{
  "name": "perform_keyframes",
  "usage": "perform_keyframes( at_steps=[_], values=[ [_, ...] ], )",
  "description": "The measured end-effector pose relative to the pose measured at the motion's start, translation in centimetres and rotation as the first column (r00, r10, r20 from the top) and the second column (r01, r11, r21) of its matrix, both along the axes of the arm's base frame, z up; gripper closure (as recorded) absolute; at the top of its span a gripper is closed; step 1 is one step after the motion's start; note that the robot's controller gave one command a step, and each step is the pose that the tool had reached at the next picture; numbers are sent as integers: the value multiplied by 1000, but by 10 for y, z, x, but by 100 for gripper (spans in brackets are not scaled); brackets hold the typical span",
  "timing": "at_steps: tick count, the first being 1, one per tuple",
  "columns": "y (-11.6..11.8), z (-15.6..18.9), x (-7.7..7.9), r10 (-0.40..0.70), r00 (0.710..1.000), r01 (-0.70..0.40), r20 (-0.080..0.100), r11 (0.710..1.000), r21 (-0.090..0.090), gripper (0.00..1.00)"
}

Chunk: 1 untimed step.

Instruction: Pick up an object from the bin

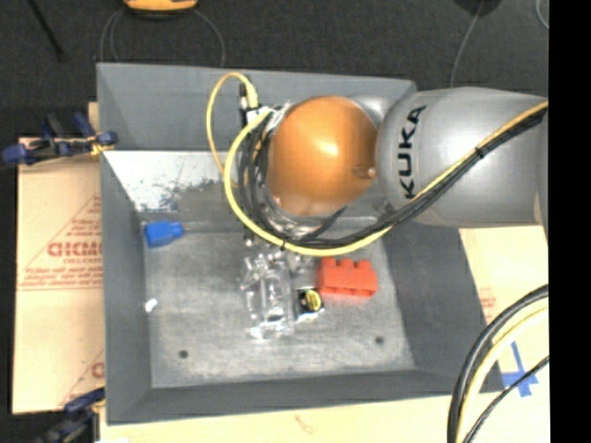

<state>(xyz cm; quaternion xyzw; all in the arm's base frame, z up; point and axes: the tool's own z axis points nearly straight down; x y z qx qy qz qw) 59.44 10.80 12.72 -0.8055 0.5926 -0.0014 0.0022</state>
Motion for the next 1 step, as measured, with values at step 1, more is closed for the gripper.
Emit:
perform_keyframes(
  at_steps=[1],
  values=[
    [0, 2, 0, -8, 1000, 8, -4, 1000, 2, 100]
  ],
)
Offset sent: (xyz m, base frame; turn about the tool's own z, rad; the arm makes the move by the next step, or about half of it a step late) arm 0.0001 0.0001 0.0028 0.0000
